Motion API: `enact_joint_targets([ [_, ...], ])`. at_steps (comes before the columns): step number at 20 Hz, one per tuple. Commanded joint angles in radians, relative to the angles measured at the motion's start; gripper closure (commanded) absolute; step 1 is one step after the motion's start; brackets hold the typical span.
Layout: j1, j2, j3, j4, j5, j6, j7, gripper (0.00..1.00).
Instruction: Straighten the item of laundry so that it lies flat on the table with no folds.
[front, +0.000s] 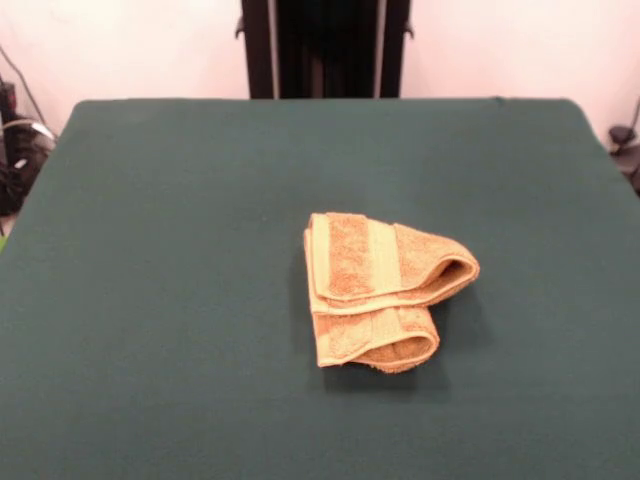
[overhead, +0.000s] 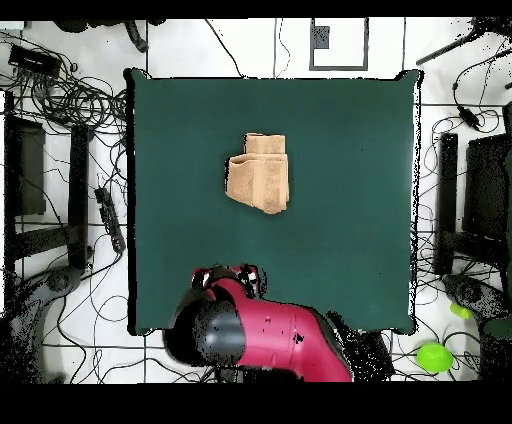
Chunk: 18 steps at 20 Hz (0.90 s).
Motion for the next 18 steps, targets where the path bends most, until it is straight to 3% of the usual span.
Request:
enact_joint_targets([
  [1, 0.003, 0.181, 0.049, -0.084, 0.000, -0.084, 0.167, 0.00],
  [18, 0.006, 0.428, 0.029, -0.353, -0.078, -0.116, 0.091, 0.00],
])
